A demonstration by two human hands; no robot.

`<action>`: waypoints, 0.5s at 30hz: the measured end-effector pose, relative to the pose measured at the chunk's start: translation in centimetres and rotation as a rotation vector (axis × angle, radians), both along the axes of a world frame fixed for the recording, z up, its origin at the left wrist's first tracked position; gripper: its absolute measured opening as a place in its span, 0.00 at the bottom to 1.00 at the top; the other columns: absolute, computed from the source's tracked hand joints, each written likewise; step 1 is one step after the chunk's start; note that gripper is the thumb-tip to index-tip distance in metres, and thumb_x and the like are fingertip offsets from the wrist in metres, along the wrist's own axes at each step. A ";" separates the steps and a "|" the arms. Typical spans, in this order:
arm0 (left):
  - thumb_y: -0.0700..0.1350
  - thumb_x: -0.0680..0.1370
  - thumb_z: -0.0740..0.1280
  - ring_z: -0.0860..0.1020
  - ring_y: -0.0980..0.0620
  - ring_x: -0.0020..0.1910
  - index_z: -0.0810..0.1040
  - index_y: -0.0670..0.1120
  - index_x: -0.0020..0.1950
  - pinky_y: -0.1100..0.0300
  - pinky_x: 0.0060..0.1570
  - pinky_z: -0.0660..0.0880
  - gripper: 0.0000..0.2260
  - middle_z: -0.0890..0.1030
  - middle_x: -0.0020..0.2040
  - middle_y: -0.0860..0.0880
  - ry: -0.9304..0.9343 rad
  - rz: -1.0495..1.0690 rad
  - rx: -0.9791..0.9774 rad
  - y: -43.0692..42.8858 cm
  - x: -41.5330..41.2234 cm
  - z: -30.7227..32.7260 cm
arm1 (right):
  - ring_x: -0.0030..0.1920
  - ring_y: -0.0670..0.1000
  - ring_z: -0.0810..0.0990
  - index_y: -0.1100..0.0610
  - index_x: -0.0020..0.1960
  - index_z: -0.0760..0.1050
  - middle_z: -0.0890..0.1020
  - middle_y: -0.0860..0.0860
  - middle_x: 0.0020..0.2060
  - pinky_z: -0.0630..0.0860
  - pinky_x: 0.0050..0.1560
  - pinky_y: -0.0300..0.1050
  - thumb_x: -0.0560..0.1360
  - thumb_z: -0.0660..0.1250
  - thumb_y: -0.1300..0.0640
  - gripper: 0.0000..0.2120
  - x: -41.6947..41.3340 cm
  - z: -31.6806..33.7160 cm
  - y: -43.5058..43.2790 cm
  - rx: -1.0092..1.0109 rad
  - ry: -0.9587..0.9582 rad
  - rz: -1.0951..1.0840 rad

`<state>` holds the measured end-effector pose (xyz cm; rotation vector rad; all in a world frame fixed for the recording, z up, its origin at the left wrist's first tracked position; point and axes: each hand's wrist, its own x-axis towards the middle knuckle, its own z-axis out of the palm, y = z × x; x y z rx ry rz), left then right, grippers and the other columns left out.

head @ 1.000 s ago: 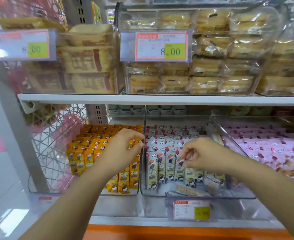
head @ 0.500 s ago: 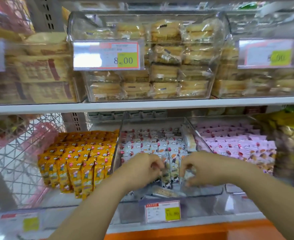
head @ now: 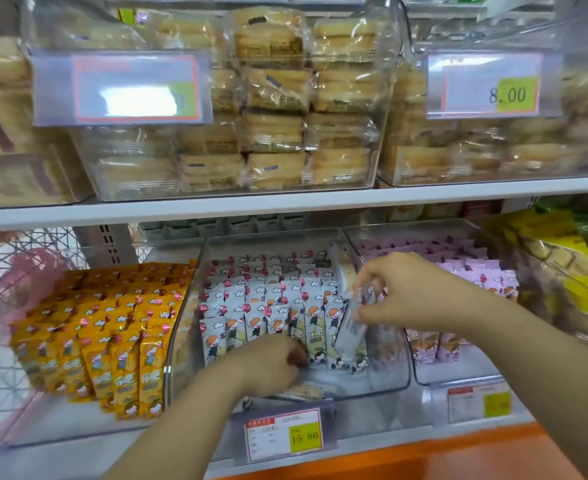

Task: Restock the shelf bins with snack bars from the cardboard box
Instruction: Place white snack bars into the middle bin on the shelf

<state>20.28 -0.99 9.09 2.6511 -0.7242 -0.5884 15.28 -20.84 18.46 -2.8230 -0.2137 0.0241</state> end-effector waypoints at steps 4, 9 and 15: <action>0.46 0.80 0.62 0.76 0.57 0.52 0.76 0.52 0.62 0.64 0.51 0.72 0.11 0.78 0.57 0.54 0.018 0.059 -0.111 0.3 0.4 0.6 | 0.32 0.40 0.72 0.48 0.55 0.74 0.68 0.40 0.32 0.64 0.31 0.39 0.69 0.71 0.40 0.19 0.6 -0.5 -0.4 0.073 -0.015 -0.053; 0.47 0.78 0.67 0.77 0.60 0.42 0.76 0.51 0.53 0.70 0.43 0.74 0.05 0.79 0.48 0.53 0.095 0.081 -0.405 -0.4 -0.4 2.2 | 0.35 0.42 0.70 0.52 0.60 0.75 0.66 0.40 0.31 0.66 0.34 0.41 0.70 0.69 0.37 0.26 1.1 -0.9 0.0 -0.003 -0.081 -0.059; 0.51 0.74 0.71 0.71 0.57 0.33 0.70 0.49 0.41 0.62 0.34 0.67 0.11 0.73 0.36 0.54 -0.060 0.100 -0.435 -4.0 -2.3 1.9 | 0.42 0.46 0.74 0.47 0.50 0.76 0.73 0.41 0.34 0.70 0.41 0.43 0.69 0.68 0.36 0.18 1.0 -1.0 0.4 0.039 -0.077 -0.025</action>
